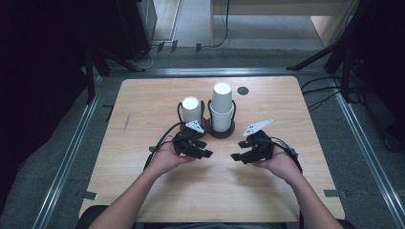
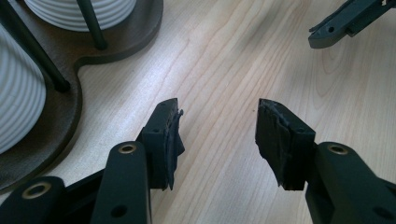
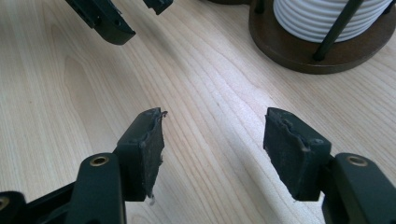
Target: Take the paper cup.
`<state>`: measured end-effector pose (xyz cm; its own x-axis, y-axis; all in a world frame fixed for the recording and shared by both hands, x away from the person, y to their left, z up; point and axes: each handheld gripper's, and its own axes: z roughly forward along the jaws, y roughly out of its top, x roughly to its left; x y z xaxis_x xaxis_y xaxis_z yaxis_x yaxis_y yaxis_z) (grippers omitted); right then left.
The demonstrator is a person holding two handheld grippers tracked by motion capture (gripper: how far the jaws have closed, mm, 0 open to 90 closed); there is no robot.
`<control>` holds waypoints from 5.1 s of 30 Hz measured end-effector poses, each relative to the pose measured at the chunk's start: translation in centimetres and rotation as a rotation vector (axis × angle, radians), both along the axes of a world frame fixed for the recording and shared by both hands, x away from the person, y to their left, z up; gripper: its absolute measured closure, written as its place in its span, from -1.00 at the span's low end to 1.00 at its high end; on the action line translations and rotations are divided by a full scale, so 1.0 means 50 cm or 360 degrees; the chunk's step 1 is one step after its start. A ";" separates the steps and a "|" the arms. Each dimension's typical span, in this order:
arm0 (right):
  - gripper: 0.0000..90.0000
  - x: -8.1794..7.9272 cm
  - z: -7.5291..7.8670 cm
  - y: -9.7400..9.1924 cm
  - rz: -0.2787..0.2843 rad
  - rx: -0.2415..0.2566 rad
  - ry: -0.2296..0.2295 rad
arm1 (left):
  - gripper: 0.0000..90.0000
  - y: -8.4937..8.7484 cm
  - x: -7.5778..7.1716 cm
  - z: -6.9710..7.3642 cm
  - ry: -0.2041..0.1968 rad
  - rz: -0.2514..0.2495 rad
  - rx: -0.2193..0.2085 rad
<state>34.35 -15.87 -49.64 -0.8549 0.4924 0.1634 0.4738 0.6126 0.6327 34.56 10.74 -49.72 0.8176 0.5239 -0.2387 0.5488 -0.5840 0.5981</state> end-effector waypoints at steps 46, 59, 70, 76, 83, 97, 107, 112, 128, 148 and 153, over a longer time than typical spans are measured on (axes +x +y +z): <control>-0.25 0.049 0.066 -0.039 0.0167 0.0156 -0.0025 | 0.94 -0.013 0.034 0.028 -0.0038 -0.0121 -0.0116; -0.28 0.098 0.145 -0.061 0.0190 0.0153 -0.0076 | 0.96 -0.022 0.083 0.075 -0.0048 -0.0104 -0.0220; -0.45 0.145 0.214 -0.035 0.0128 0.0143 -0.0159 | 0.98 -0.032 0.107 0.121 -0.0108 -0.0021 -0.0229; -0.47 0.176 0.239 -0.013 0.0089 0.0161 -0.0168 | 0.98 -0.040 0.125 0.112 -0.0122 0.0002 -0.0178; -0.50 0.203 0.249 0.016 0.0118 0.0139 -0.0183 | 0.98 -0.043 0.135 0.106 -0.0151 0.0042 -0.0176; -0.62 0.242 0.258 0.075 0.0093 0.0079 -0.0188 | 0.93 -0.049 0.135 0.104 -0.0198 0.0067 -0.0150; -0.37 0.248 0.264 0.124 0.0101 0.0025 -0.0219 | 0.92 -0.050 0.134 0.102 -0.0210 0.0068 -0.0146; -0.27 0.247 0.268 0.120 0.0094 0.0027 -0.0228 | 0.93 -0.051 0.134 0.100 -0.0216 0.0075 -0.0134; -0.25 0.232 0.321 0.113 0.0073 0.0055 -0.0265 | 0.89 -0.049 0.133 0.094 -0.0228 0.0068 -0.0144; -0.23 0.166 0.436 0.057 0.0063 0.0094 -0.0335 | 0.81 -0.050 0.131 0.092 -0.0203 0.0027 -0.0163; -0.23 0.146 0.434 0.039 0.0084 0.0086 -0.0318 | 0.74 -0.050 0.122 0.100 -0.0185 -0.0013 -0.0179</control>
<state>41.65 -13.89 -27.94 -0.8972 0.4414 0.0130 0.3039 0.5958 0.7434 40.65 8.24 -44.74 0.8472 0.4926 -0.1990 0.4677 -0.5139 0.7192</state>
